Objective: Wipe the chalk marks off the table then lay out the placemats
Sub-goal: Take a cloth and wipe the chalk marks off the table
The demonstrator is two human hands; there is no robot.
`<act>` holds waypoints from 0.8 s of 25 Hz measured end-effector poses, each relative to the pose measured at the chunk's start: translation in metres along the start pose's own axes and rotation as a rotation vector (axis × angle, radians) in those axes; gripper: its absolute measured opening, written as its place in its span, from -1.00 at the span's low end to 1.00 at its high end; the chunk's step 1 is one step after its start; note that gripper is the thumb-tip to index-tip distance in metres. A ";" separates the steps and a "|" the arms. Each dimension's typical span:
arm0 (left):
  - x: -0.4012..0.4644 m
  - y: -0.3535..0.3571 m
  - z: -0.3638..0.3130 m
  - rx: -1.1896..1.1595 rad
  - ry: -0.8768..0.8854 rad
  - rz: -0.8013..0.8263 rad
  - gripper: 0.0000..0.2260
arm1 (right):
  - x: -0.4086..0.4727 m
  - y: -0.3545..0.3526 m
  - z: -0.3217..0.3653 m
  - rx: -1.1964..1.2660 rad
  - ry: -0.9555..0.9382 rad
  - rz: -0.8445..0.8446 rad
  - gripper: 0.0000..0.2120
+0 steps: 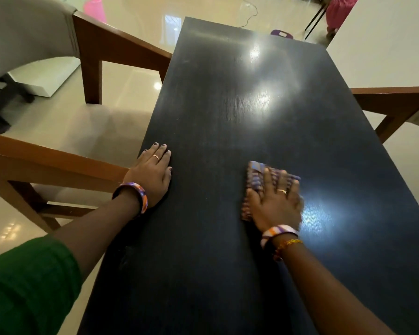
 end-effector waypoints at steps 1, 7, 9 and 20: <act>0.000 0.000 -0.003 -0.017 -0.042 -0.005 -0.55 | 0.006 0.001 0.028 -0.033 -0.114 0.009 -0.40; 0.028 0.004 -0.045 -0.061 -0.203 -0.050 -0.54 | 0.089 -0.009 0.126 -0.021 -0.524 0.114 -0.48; 0.049 0.003 -0.069 -0.056 -0.198 -0.055 -0.54 | 0.137 -0.020 0.112 0.001 -0.496 0.107 -0.47; 0.137 0.039 -0.291 0.151 0.263 0.024 -0.46 | 0.308 -0.104 -0.211 0.117 0.178 0.013 -0.43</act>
Point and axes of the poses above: each hand's wrist, its own x-axis towards the middle knuckle, its own y-axis out of the palm, z = x × y, the point moved 8 cm from there along x, towards the middle knuckle, and after that the axes turned 9 degrees about z, right-handed, at the moved point
